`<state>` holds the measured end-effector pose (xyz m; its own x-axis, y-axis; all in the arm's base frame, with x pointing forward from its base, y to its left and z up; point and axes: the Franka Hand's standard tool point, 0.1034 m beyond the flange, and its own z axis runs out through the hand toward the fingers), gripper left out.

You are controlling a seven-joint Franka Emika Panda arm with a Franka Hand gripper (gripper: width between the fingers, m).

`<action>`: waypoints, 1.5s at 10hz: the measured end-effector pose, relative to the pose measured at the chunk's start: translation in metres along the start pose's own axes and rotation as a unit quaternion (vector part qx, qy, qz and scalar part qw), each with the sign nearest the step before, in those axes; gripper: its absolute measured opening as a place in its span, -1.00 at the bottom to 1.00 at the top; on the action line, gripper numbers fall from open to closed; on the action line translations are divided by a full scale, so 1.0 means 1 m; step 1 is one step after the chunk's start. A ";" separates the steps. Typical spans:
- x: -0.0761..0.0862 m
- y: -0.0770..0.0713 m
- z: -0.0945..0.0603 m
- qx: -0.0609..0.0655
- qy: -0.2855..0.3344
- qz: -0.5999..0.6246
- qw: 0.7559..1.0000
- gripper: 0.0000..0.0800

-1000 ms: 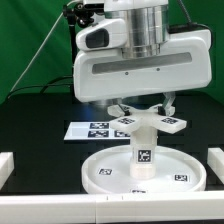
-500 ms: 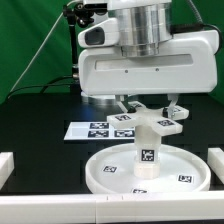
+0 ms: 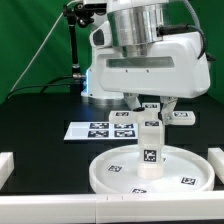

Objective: Assemble round table

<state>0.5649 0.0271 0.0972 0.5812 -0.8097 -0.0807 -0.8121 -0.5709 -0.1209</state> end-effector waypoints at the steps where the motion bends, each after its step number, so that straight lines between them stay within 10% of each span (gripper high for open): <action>1: -0.001 -0.001 0.000 0.001 0.000 0.037 0.999 0.12; 11: -0.010 -0.006 0.002 0.034 0.014 0.294 0.955 0.12; 15: -0.010 -0.008 -0.020 0.037 0.001 0.277 0.960 0.61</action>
Offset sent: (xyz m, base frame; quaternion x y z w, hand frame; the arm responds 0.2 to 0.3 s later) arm -0.0063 -0.0144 0.0021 0.0193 0.0200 0.2497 0.9679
